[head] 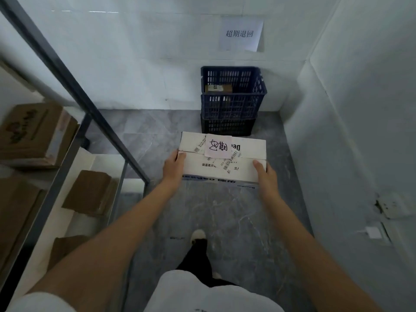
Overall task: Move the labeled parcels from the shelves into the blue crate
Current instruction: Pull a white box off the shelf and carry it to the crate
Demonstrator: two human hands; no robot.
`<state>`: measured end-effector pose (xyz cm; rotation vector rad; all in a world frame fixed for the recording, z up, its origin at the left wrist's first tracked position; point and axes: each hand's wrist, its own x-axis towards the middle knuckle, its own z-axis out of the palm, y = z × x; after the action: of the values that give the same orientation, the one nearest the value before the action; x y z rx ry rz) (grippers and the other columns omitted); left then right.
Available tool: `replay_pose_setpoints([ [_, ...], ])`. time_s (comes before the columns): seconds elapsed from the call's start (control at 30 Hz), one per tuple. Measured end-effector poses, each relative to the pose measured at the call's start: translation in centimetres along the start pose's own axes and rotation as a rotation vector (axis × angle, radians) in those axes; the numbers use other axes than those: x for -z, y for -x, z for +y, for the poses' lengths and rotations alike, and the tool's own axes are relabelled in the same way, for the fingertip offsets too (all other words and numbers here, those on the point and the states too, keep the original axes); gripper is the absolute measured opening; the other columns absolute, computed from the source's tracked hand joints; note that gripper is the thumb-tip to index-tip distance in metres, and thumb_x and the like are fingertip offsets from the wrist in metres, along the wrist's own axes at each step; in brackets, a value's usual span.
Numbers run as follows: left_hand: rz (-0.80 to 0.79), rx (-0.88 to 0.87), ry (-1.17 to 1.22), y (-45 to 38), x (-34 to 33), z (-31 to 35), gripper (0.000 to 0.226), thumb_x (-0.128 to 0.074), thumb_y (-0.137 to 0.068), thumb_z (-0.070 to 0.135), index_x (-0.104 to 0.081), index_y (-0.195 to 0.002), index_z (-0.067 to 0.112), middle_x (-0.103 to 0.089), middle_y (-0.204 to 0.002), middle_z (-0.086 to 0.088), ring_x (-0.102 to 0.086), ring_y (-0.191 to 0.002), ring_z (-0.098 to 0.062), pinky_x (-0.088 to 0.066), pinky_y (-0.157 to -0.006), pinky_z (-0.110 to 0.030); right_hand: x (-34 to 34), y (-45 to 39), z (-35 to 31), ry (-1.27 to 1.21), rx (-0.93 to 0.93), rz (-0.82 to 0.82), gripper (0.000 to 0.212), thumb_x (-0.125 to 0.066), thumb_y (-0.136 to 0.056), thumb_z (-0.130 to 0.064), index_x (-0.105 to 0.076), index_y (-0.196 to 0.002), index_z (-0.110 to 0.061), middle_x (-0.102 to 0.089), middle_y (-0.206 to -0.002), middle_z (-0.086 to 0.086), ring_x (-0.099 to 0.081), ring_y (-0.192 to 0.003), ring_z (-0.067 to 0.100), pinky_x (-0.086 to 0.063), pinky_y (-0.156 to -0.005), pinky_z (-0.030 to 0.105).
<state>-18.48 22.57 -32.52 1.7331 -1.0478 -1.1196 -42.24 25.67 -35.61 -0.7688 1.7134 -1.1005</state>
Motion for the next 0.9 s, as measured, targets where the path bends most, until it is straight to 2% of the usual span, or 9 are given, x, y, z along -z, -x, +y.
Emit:
replay_pose_setpoints([
  [0.07,-0.023,0.013,-0.013,-3.1,-0.9,1.0,0.026,-0.04,-0.098,0.018,-0.061,-0.113,0.016,-0.058,-0.096,-0.002,-0.05,-0.077,-0.012,-0.037,-0.061,-0.02,-0.8,-3.0,-1.2,-0.001,-0.013,0.002,0.044,-0.059,-0.088,-0.044,-0.06,-0.125,-0.021,-0.053,-0.132,0.01,-0.056,-0.114,0.022,-0.046,-0.088,0.033],
  [0.2,-0.063,0.035,0.026,-9.5,-2.8,3.4,0.02,-0.04,-0.097,0.018,-0.06,-0.099,0.016,-0.058,-0.082,0.004,-0.05,-0.077,-0.013,-0.037,-0.062,-0.024,-2.4,-8.2,-3.7,-0.019,-0.041,0.039,0.055,-0.057,-0.08,-0.055,-0.057,-0.127,-0.028,-0.051,-0.134,0.005,-0.053,-0.116,0.02,-0.046,-0.099,0.041],
  [0.3,-0.094,0.053,0.017,-13.5,-3.9,5.3,0.02,-0.04,-0.097,0.018,-0.059,-0.103,0.015,-0.057,-0.082,0.006,-0.05,-0.073,-0.009,-0.037,-0.059,-0.021,-3.4,-11.8,-5.5,-0.027,-0.06,0.064,0.044,-0.057,-0.089,-0.046,-0.057,-0.128,-0.026,-0.051,-0.134,0.006,-0.053,-0.116,0.021,-0.045,-0.1,0.041],
  [0.43,-0.081,0.065,0.036,-18.1,-5.9,7.2,0.018,-0.041,-0.098,0.018,-0.058,-0.105,0.017,-0.058,-0.086,0.005,-0.051,-0.074,-0.007,-0.041,-0.062,-0.021,-4.2,-17.0,-7.4,0.019,-0.069,0.062,0.039,-0.055,-0.092,-0.043,-0.058,-0.127,-0.025,-0.051,-0.134,0.006,-0.053,-0.116,0.021,-0.044,-0.102,0.043],
  [0.53,-0.066,0.066,0.024,-21.4,-8.0,8.4,0.02,-0.04,-0.098,0.016,-0.059,-0.104,0.015,-0.058,-0.084,0.006,-0.051,-0.073,-0.007,-0.04,-0.06,-0.021,-4.5,-21.2,-8.5,0.036,-0.08,0.066,0.028,-0.055,-0.093,-0.039,-0.059,-0.118,-0.028,-0.052,-0.134,0.009,-0.054,-0.116,0.022,-0.043,-0.105,0.046],
  [0.73,-0.043,0.113,-0.005,-29.8,-13.7,10.6,0.03,-0.042,-0.097,0.021,-0.062,-0.116,0.011,-0.064,-0.102,-0.006,-0.056,-0.085,-0.017,-0.044,-0.068,-0.027,-4.6,-30.0,-11.0,-0.023,-0.113,0.037,0.032,-0.054,-0.097,-0.022,-0.057,-0.128,-0.013,-0.059,-0.119,0.002,-0.054,-0.105,0.017,-0.043,-0.089,0.031],
  [0.9,-0.027,0.165,-0.013,-35.3,-18.4,12.4,0.027,-0.04,-0.098,0.019,-0.06,-0.114,0.01,-0.061,-0.096,-0.004,-0.053,-0.073,-0.009,-0.041,-0.059,-0.022,-4.1,-37.6,-12.6,0.025,-0.164,-0.024,0.034,-0.054,-0.097,-0.023,-0.057,-0.129,-0.009,-0.061,-0.124,0.008,-0.056,-0.106,0.019,-0.043,-0.086,0.031],
])
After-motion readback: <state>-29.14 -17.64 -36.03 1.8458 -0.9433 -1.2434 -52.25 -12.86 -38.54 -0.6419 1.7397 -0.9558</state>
